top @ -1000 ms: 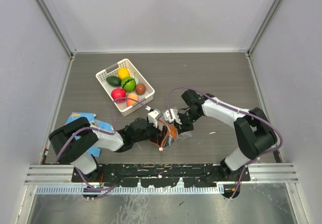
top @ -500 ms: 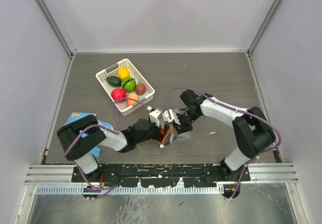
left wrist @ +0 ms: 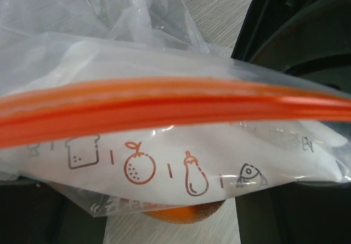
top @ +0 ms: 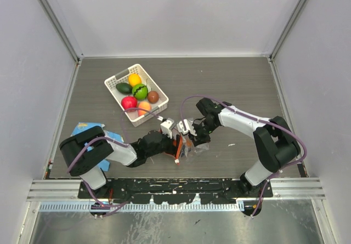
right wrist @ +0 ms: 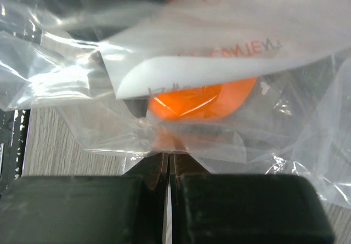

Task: Open the zip-top bag and remove the fake food
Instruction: Pick up the fake fruit from the zipper food storage bag.

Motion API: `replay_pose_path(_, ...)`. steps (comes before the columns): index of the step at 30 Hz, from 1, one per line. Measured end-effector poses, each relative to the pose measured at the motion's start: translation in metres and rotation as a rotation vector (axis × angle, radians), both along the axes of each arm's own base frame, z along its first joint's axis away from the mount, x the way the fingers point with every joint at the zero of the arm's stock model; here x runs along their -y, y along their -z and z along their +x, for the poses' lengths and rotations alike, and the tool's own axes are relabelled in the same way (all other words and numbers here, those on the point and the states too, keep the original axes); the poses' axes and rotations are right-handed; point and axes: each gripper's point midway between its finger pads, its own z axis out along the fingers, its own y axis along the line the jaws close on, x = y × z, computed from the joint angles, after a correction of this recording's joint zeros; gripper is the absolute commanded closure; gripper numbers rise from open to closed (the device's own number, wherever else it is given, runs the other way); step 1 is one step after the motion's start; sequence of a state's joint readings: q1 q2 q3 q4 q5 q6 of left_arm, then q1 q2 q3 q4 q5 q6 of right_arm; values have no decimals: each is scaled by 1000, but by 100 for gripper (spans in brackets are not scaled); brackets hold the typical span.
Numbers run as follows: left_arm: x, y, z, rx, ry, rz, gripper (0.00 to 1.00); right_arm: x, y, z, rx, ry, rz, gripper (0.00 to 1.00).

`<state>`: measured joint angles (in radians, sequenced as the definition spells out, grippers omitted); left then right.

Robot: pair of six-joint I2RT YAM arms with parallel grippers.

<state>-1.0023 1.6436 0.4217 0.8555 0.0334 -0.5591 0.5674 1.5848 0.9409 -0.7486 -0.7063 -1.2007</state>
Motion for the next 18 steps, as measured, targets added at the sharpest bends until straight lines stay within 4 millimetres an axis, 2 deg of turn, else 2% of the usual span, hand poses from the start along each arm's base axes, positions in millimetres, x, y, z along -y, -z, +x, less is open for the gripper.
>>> replay_pose_path(18,-17,-19,-8,9,-15,-7,89,15,-1,19,61,56,-38,99)
